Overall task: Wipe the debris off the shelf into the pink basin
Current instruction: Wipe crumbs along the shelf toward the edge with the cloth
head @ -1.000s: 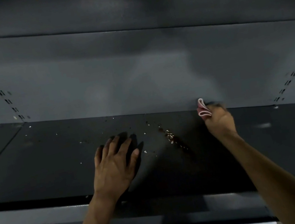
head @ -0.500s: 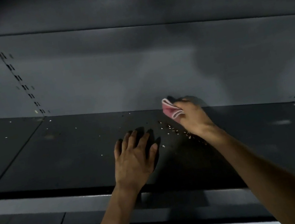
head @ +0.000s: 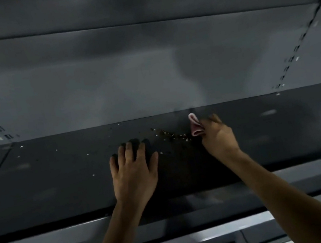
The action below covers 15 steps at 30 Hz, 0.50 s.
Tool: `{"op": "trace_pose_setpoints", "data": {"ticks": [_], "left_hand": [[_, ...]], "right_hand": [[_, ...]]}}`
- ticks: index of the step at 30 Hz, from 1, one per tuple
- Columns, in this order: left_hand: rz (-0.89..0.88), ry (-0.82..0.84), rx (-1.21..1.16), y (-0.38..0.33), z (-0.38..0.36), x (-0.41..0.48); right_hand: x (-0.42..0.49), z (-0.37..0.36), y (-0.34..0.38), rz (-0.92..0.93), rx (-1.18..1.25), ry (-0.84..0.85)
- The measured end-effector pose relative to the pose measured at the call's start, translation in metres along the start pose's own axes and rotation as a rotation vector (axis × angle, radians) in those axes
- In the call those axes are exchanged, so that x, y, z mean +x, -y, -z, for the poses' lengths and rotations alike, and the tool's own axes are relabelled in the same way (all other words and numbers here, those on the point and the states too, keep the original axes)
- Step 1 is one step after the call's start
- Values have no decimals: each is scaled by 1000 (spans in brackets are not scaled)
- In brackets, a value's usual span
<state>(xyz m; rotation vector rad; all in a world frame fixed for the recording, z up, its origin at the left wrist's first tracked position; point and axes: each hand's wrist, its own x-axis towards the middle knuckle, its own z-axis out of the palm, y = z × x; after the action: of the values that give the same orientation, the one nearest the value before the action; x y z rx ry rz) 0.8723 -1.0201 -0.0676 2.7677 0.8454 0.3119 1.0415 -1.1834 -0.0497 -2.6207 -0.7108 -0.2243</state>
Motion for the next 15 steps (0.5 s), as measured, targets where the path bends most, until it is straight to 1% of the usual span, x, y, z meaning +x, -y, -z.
{"op": "trace_pose_setpoints", "data": {"ticks": [4,6,7,9,11,15], "left_hand": [[-48,10,-53,7,5,-1],[-106,21,-82,17,9,-2],[-135,22,-90,25,12,-3],[-174,10,-80,43,16,-3],[-185,-7,-58,61,19,-4],[-172,-1,-61,76,20,-5]], "right_hand": [[7,-21,40,83,88,37],[10,-14,49,103,161,80],[9,-6,48,99,193,75],[7,12,33,73,203,18],[1,28,3,-3,187,-39],[-18,49,-58,-176,88,-7]]}}
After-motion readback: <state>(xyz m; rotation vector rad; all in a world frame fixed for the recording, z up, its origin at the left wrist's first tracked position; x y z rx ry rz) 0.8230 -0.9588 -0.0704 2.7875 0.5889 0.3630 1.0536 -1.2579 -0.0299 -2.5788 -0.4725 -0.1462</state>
